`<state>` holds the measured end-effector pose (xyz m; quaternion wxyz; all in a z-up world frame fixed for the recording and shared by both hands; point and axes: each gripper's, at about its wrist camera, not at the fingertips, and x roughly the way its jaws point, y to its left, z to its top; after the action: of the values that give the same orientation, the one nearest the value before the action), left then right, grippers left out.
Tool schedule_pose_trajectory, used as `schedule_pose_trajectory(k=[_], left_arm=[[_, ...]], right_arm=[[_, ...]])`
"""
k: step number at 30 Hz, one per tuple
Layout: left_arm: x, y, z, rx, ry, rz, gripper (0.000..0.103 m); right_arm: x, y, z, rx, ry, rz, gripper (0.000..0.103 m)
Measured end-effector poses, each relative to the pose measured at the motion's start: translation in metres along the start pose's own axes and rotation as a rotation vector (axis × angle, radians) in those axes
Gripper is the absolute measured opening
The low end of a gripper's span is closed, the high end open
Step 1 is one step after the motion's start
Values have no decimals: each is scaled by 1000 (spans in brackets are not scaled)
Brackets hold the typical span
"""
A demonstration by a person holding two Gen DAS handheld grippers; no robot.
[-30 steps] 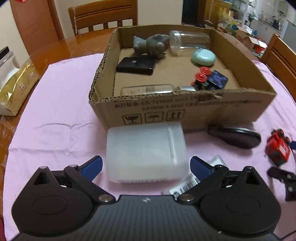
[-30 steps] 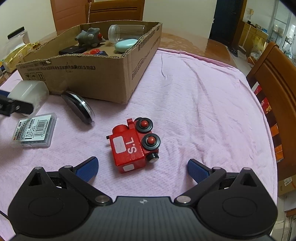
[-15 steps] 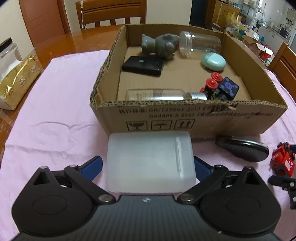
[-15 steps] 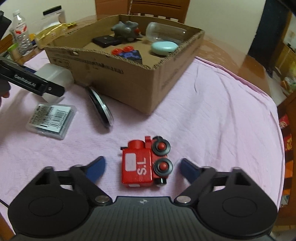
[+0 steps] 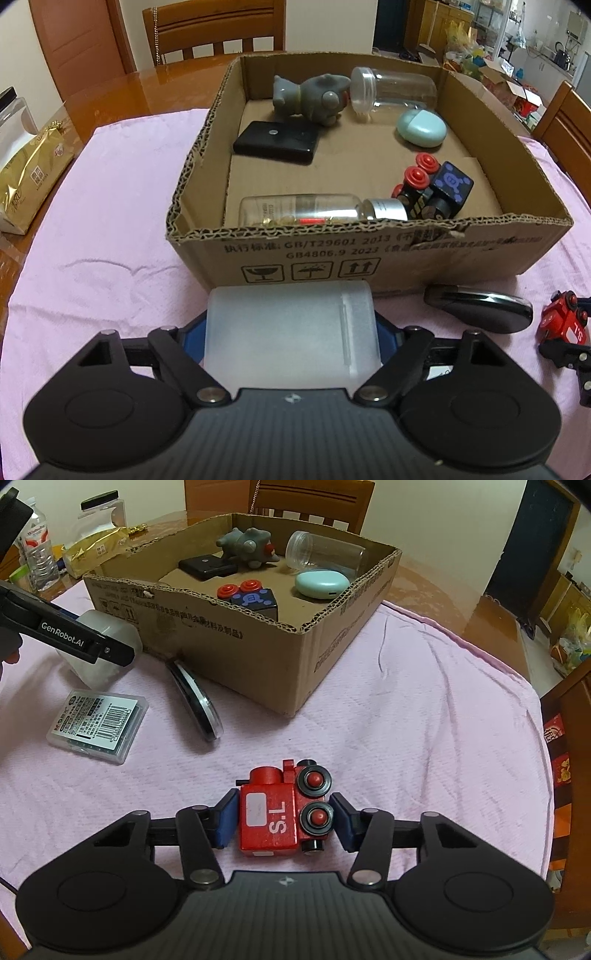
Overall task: Organize rigid objects
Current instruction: 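Lower the white container into the box with the left gripper while the right carries the train car there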
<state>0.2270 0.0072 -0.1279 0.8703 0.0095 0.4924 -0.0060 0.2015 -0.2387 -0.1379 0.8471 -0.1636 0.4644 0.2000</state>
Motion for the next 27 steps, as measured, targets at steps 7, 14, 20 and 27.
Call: schedule_pose_trajectory(k=[7,14,20,27], left_arm=[[0,0,1,19,12,-5,83],[-7,-1,2,50,15,-23,83],[-20,-4,2,103,35,-61,83],[-45,-10,6,206,38,-101,83]], right_arm=[[0,0,1,-3,12,-11,55],[1,-3,3,11,27,-13,55],[-2,1,4,2,32,-13,54],[-11,1,7,1,44,-13,54]])
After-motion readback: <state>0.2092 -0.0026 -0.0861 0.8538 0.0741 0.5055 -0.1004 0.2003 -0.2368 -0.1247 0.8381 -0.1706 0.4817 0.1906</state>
